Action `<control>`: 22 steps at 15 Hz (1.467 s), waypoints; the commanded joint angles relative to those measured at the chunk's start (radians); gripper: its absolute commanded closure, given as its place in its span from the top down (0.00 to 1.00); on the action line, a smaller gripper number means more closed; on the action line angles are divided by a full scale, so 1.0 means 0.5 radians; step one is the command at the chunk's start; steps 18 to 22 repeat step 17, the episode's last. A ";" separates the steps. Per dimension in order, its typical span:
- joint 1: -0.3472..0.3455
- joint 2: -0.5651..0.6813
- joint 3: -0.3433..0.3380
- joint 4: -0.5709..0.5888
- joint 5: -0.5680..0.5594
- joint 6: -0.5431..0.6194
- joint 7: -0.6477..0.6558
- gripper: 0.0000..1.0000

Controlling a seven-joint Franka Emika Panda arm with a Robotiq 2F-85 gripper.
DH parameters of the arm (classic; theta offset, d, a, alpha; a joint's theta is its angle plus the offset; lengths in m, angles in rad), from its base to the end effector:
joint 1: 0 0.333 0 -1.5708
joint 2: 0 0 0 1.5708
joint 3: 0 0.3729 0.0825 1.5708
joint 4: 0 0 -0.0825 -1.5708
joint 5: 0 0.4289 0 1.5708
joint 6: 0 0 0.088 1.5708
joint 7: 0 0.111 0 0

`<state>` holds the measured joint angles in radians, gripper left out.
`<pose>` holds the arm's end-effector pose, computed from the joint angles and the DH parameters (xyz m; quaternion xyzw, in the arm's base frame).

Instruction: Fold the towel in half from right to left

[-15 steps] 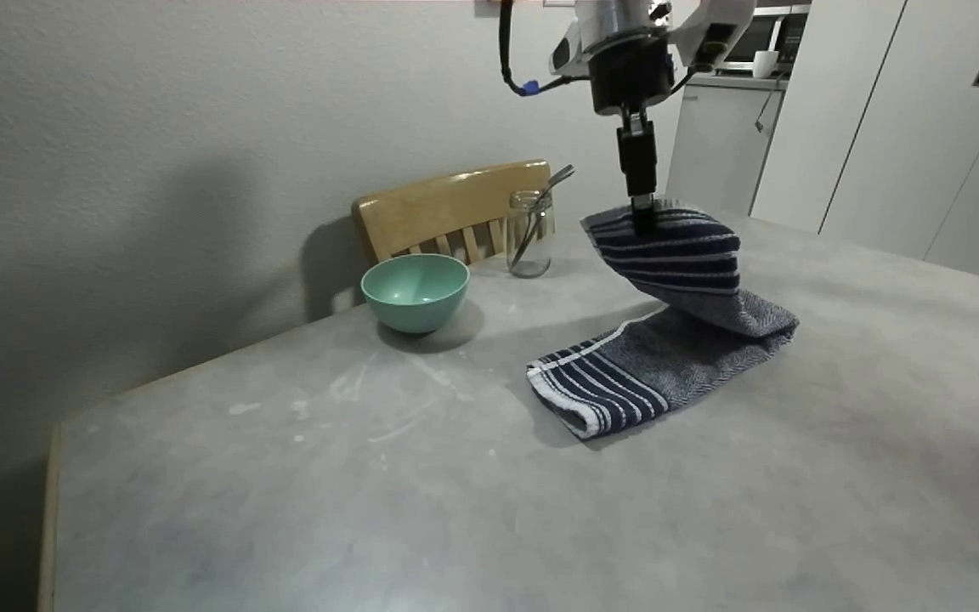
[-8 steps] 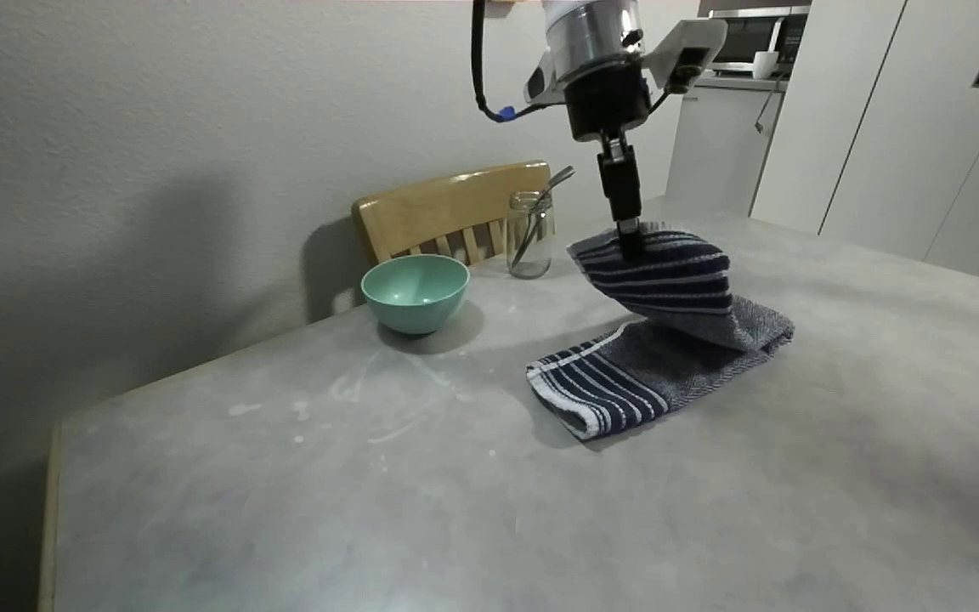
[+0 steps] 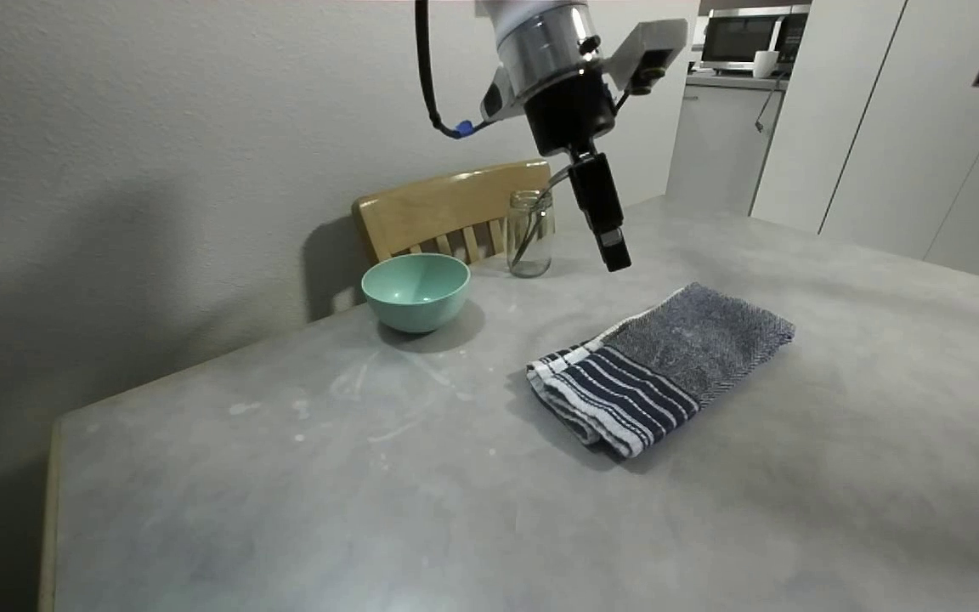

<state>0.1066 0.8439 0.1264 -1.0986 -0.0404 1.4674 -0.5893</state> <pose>0.7767 0.1479 0.3042 -0.8938 -0.3823 0.2232 0.0714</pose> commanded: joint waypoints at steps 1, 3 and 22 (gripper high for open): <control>0.029 0.110 0.013 0.210 -0.064 -0.149 0.007 0.92; 0.033 0.110 0.003 0.238 -0.110 -0.195 -0.032 1.00; 0.025 -0.219 -0.110 0.114 -0.447 -0.272 -0.004 1.00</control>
